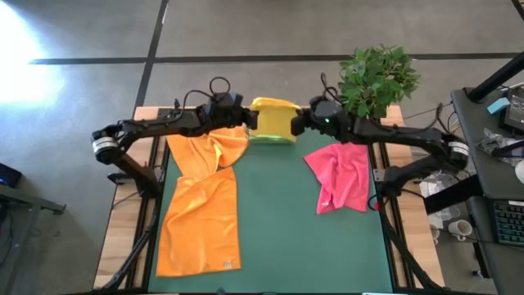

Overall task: Fold microfiber towels
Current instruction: Put the folded yellow towel into the transparent bin

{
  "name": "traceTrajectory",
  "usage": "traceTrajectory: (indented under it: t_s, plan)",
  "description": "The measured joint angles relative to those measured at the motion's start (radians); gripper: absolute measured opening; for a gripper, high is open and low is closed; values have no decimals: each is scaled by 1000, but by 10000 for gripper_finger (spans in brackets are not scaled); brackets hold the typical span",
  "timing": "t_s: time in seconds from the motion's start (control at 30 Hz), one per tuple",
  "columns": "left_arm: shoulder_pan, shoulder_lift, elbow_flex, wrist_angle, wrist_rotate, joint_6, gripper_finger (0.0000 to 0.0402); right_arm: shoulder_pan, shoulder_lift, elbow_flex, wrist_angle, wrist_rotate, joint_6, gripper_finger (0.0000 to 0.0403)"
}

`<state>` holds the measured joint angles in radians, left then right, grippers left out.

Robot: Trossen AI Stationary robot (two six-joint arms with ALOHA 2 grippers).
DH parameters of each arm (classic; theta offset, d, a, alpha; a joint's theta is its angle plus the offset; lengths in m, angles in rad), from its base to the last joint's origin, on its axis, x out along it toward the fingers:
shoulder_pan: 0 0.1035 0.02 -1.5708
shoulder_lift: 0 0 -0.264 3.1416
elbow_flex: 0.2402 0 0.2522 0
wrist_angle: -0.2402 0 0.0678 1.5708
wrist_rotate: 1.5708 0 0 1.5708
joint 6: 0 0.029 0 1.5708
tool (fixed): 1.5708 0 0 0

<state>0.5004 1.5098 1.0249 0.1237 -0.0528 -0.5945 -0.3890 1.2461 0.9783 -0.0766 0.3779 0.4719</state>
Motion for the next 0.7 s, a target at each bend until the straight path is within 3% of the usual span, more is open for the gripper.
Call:
traceTrajectory:
  t_s: [0.17, 0.47, 0.7]
  plan:
    - [16, 56, 31, -1, 24, 0, 12, -21, 145, 143, -62, -37, -26, 8]
    - [28, 108, 44, -22, 25, -1, 12, -42, 362, 478, -464, 25, -37, 8]
    - [41, 166, 50, -59, 16, -20, 12, -44, 449, 558, -554, 41, -65, 8]
